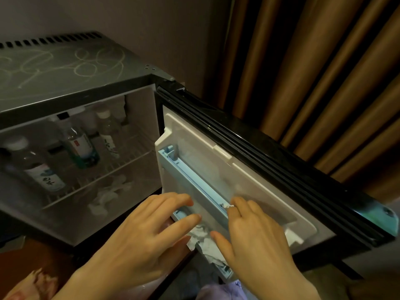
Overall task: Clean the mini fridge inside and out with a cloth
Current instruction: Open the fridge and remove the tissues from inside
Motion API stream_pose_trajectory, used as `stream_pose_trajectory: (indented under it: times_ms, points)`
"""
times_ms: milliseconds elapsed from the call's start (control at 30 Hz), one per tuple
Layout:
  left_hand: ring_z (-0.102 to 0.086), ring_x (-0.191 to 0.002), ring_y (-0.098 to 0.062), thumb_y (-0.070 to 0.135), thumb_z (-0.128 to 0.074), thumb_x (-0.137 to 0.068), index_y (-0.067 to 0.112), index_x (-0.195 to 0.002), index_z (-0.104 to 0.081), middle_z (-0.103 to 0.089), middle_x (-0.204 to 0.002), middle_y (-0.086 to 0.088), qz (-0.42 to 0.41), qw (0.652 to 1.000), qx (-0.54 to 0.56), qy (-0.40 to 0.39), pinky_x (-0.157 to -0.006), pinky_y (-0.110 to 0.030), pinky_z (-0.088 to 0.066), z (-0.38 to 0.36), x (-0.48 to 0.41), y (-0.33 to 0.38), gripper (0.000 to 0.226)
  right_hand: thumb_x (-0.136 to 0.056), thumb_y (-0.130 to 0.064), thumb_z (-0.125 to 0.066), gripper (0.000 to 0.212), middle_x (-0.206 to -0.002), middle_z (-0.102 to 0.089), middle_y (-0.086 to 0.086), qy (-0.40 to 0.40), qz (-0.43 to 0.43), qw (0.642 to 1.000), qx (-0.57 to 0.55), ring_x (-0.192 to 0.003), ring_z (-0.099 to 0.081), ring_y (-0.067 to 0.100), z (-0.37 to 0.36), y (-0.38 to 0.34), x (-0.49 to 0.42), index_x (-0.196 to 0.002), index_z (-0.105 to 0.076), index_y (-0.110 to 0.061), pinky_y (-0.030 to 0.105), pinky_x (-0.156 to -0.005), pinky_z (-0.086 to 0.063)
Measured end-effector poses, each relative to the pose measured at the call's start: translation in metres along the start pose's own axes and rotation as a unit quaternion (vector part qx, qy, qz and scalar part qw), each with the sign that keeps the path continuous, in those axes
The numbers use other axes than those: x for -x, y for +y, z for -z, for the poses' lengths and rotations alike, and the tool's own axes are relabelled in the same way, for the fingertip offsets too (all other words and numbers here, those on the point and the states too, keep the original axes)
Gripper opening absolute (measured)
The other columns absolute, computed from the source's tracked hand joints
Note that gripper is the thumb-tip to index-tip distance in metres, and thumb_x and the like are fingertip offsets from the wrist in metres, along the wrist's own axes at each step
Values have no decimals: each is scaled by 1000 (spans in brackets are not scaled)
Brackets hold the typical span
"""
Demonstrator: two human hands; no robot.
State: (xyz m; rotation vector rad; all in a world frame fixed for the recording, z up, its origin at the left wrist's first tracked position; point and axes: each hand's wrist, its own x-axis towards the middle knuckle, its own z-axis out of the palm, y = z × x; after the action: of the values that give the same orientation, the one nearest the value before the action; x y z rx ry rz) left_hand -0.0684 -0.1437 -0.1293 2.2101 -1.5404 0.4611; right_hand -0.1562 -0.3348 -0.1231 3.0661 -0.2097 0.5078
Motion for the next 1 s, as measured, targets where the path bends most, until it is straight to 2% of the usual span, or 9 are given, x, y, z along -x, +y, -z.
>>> stream_pose_trajectory:
  times_ms: [200, 300, 367, 433, 500, 567, 700, 900, 1000]
  points:
    - [-53, -112, -24, 24, -66, -88, 16, -116, -64, -54, -125, -9, -4, 1000, 10, -6, -85, -35, -45, -1, 4, -3, 29, -63, -45, -80, 50, -100, -65, 1, 44, -11, 998, -35, -78, -63, 17, 10, -9, 1, -96, -71, -8, 26, -54, -54]
    - [-54, -112, -26, 23, -69, -84, 17, -118, -62, -55, -126, -9, 0, 1000, 6, -10, -86, -36, -47, -1, 5, -5, 36, -81, -43, -56, 44, -110, -65, 3, 95, 12, 993, -64, -89, -65, 19, 23, -18, 2, -104, -69, -8, 26, -66, -56]
    - [-55, -111, -26, 19, -73, -80, 14, -118, -64, -56, -125, -11, 7, 1000, 0, -7, -90, -34, -45, 0, 7, -6, 39, -81, -42, -45, 47, -112, -65, 2, 104, 37, 991, -81, -92, -64, 18, 28, -27, 3, -105, -69, -10, 24, -69, -55]
    - [-54, -112, -27, 19, -71, -81, 12, -119, -65, -56, -125, -13, 14, 1000, -10, -5, -94, -31, -42, 1, 11, -10, 38, -79, -43, -49, 44, -112, -65, -1, 102, 63, 989, -86, -92, -63, 16, 27, -35, 6, -103, -70, -13, 23, -68, -53]
    - [-53, -115, -28, 22, -63, -86, 11, -121, -63, -55, -127, -13, 25, 999, -21, -9, -96, -31, -40, 2, 17, -15, 37, -70, -46, -69, 44, -111, -66, -2, 89, 84, 990, -75, -91, -64, 15, 21, -40, 8, -101, -72, -14, 23, -69, -52]
    - [-52, -116, -29, 25, -56, -89, 11, -119, -65, -56, -128, -13, 39, 999, -34, -12, -97, -30, -39, 4, 25, -18, 34, -55, -49, -84, 58, -108, -68, -2, 68, 98, 991, -66, -90, -64, 14, 13, -41, 11, -100, -74, -13, 22, -70, -53]
    - [-52, -114, -27, 27, -54, -91, 12, -117, -67, -55, -127, -12, 49, 997, -58, -19, -96, -26, -36, 2, 38, -18, 33, -46, -47, -89, 65, -108, -69, 1, 59, 109, 990, -69, -98, -51, 16, 0, -42, 19, -97, -74, -9, 24, -68, -56]
    - [-54, -111, -27, 25, -53, -93, 11, -114, -67, -56, -126, -11, 52, 997, -53, -16, -92, -28, -38, -11, 50, -11, 29, -38, -46, -92, 71, -108, -68, 2, 32, 124, 988, -87, -101, -47, 16, -22, -45, 34, -96, -75, -8, 24, -64, -57]
    - [-55, -111, -26, 27, -49, -94, 16, -118, -57, -55, -126, -10, 55, 997, -41, -18, -90, -31, -42, -20, 58, -6, 28, -41, -46, -90, 67, -120, -54, -1, 19, 133, 985, -110, -104, -48, 15, -36, -42, 43, -97, -74, -12, 21, -64, -56]
